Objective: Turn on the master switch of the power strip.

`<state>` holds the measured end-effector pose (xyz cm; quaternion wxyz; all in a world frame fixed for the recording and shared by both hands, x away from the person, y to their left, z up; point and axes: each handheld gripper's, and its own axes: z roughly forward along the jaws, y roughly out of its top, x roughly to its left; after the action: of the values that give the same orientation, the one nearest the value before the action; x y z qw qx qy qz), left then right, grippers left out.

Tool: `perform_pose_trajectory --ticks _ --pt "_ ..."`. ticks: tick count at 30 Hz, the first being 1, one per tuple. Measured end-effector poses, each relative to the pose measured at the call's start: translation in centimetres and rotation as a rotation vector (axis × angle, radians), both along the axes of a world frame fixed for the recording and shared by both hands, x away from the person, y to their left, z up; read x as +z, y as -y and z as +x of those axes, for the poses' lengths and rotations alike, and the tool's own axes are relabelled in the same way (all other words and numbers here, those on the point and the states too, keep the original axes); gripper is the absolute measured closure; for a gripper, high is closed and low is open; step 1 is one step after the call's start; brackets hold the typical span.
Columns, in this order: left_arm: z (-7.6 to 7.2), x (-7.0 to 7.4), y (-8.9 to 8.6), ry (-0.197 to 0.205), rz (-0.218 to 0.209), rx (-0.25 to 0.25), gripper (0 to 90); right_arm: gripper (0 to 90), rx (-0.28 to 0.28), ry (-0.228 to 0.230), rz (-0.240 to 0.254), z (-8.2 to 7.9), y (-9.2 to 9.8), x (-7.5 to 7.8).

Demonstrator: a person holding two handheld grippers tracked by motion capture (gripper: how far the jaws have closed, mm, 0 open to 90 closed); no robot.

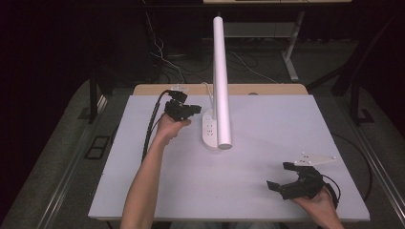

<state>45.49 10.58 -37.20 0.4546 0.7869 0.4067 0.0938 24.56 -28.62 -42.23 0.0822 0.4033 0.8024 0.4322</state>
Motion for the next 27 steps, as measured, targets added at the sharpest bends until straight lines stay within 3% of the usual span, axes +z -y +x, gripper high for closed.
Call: perform_pose_trajectory --ticks 5,8,13,15,20,23,27 --pt "-1.0 0.6 -1.4 -0.002 -0.031 -0.002 67.0 0.0 0.001 0.000 0.000 0.0 0.0 0.0" --pt "-1.6 0.8 -1.9 -0.010 -0.033 0.002 50.5 0.0 -0.002 0.000 0.000 0.0 0.0 0.0" --pt "-2.8 0.9 -2.7 -0.015 -0.054 -0.038 24.3 0.0 -0.001 -0.003 -0.001 0.0 -0.1 0.0" --pt "-3.4 0.9 -3.0 -0.013 -0.068 -0.053 21.4 0.0 -0.001 -0.002 0.000 0.0 -0.1 0.0" --pt "-4.7 0.9 -3.1 -0.032 -0.069 -0.093 2.8 0.0 -0.002 -0.001 0.002 -0.1 -0.1 0.0" --pt "-5.6 1.2 -3.3 -0.021 -0.080 -0.093 0.0 0.0 -0.002 -0.001 0.002 -0.1 -0.2 0.0" --pt "-6.9 1.4 -3.3 0.017 -0.041 -0.097 0.0 0.0 0.000 -0.001 0.002 -0.1 -0.2 0.0"
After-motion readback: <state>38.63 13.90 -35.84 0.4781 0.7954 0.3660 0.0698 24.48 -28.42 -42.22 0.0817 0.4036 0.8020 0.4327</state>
